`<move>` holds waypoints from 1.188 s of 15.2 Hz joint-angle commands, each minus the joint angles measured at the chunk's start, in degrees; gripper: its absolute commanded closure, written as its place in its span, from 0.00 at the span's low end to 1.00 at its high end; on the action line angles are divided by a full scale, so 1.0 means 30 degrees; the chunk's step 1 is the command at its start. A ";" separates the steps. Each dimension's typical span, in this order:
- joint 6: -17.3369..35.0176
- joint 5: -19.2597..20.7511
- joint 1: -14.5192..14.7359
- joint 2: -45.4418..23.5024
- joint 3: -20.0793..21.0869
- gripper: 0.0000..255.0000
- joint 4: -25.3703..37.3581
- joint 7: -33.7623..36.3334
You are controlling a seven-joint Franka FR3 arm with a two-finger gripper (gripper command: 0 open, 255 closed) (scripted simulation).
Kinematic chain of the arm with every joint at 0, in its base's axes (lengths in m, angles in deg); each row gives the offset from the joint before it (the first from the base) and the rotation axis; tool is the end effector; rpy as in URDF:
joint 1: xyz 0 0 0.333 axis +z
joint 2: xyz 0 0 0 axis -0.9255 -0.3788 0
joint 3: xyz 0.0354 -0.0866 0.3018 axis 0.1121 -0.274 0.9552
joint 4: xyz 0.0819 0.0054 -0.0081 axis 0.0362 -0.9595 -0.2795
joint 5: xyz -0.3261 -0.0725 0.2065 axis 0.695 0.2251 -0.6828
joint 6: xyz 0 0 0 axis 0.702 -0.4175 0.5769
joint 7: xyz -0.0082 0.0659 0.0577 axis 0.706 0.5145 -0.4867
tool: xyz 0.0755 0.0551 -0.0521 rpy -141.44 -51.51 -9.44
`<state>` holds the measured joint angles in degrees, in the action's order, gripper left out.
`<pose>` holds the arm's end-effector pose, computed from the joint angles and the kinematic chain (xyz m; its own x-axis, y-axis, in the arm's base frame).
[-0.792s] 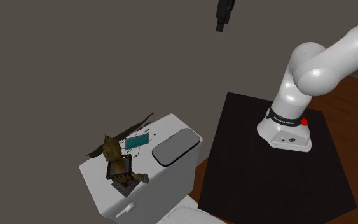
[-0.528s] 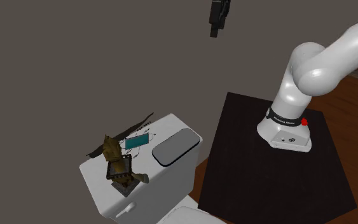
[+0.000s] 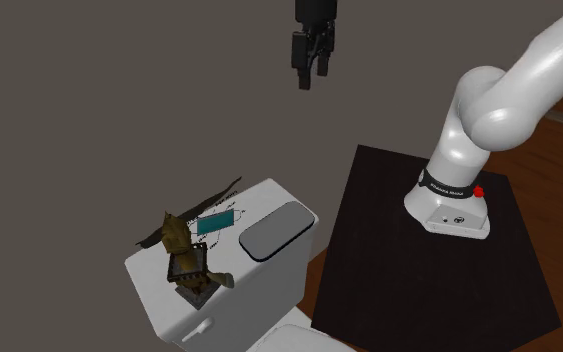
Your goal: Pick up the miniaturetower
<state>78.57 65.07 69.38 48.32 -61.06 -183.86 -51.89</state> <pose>0.3715 0.0981 0.5298 0.9874 -0.1329 -0.0858 -0.1379 -0.9889 -0.0549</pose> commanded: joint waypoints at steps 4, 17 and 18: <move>0.1254 -0.1373 0.0391 -0.3244 0.1274 0.00 0.1340 0.2197; 0.3478 -0.3163 0.1588 -1.2353 0.3324 0.00 0.7242 0.7162; 0.3576 -0.3220 0.1723 -1.3097 0.3410 0.00 0.7848 0.7522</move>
<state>88.66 55.62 74.24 11.36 -51.03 -161.82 -30.23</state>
